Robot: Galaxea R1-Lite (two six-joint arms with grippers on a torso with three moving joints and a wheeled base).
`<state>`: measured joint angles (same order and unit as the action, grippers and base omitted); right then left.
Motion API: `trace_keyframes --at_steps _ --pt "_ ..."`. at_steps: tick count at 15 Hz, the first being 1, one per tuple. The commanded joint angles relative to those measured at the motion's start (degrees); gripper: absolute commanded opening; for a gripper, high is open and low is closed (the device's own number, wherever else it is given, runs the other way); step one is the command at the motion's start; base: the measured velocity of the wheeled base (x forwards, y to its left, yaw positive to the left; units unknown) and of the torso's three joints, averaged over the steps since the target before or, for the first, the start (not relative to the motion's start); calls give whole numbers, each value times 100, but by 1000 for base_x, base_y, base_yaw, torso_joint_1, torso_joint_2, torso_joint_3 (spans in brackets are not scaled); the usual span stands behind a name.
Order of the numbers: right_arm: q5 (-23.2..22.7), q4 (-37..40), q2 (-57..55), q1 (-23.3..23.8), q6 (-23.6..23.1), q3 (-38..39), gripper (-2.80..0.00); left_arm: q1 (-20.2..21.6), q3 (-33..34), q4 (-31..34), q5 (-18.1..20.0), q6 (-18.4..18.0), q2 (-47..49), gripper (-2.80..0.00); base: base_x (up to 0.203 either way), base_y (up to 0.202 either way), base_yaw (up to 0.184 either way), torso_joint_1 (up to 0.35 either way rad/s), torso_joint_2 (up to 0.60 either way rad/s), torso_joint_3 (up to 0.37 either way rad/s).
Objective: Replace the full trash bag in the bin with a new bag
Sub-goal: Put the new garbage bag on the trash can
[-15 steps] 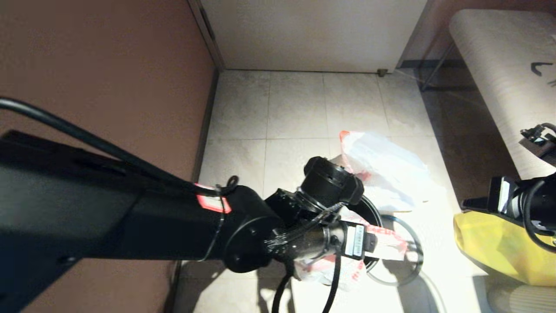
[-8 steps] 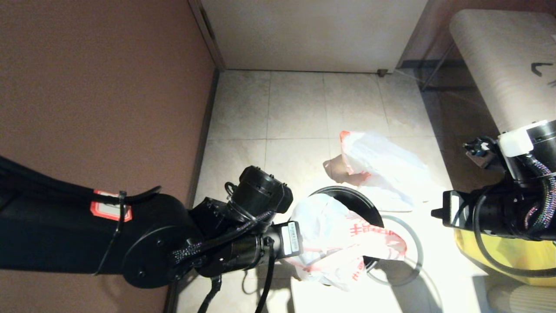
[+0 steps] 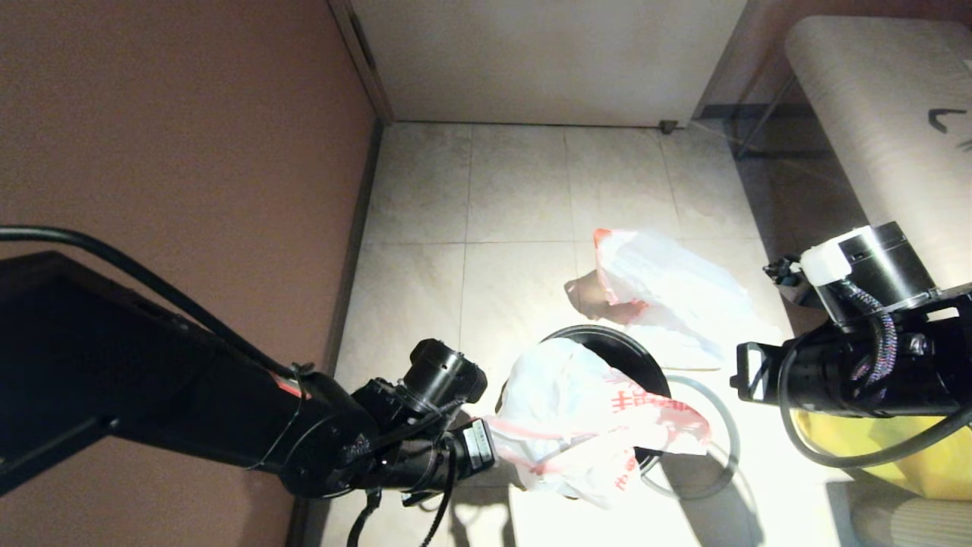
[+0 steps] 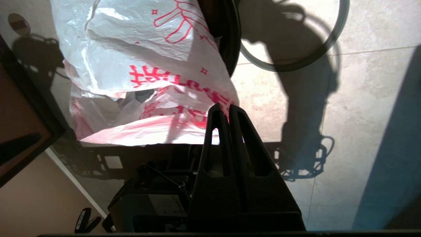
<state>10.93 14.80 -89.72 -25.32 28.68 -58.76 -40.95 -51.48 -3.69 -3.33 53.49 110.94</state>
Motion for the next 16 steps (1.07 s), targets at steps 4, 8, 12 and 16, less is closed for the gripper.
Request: trace_keyframes --at_steps 4,8,12,16 --pt "5 -20 -72 -8 7 -31 -280 303 -268 -85 516 180 354 0 0 0 0 0 0 0" --pt "5 9 -79 1 6 -276 -280 440 -849 -219 719 211 1154 0 0 0 0 0 0 0" --pt "5 50 -151 -17 -12 -645 -280 245 -1359 -185 723 384 1413 0 0 0 0 0 0 0" --pt "22 49 -151 -17 -38 -663 -280 138 -1742 499 695 515 1554 0 0 0 0 0 0 0"
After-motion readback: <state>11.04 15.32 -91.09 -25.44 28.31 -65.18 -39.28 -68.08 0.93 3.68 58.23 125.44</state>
